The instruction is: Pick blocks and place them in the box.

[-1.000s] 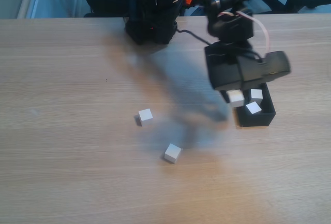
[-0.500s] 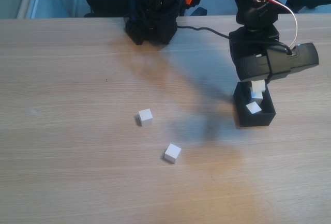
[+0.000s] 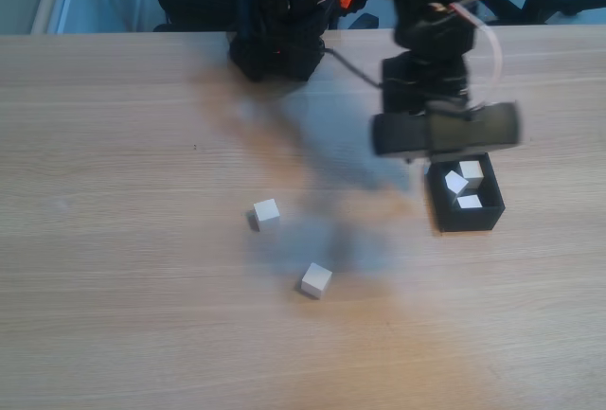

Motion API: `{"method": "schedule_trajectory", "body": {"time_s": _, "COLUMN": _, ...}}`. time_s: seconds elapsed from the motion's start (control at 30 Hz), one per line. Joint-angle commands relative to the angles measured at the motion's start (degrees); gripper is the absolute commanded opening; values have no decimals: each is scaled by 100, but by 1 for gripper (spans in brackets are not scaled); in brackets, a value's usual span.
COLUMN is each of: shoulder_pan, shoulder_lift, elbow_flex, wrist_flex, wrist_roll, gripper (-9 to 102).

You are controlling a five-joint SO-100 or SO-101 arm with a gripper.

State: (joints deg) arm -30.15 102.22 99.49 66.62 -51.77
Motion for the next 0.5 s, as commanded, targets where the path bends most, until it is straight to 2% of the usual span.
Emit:
{"method": "schedule_trajectory", "body": {"time_s": 0.0, "shoulder_pan": 642, "shoulder_lift": 650, "elbow_flex": 501, "wrist_flex": -246, "wrist_roll": -334, "gripper": 9}}
{"method": "schedule_trajectory", "body": {"time_s": 0.17, "shoulder_pan": 1564, "shoulder_lift": 1002, "elbow_flex": 1327, "wrist_flex": -879, "wrist_roll": -650, "gripper": 11}}
{"method": "schedule_trajectory", "body": {"time_s": 0.3, "shoulder_pan": 2065, "shoulder_lift": 923, "elbow_flex": 1556, "wrist_flex": -1389, "wrist_roll": -369, "gripper": 11}}
{"method": "schedule_trajectory", "body": {"time_s": 0.47, "shoulder_pan": 2294, "shoulder_lift": 562, "elbow_flex": 1441, "wrist_flex": -1644, "wrist_roll": 26, "gripper": 13}}
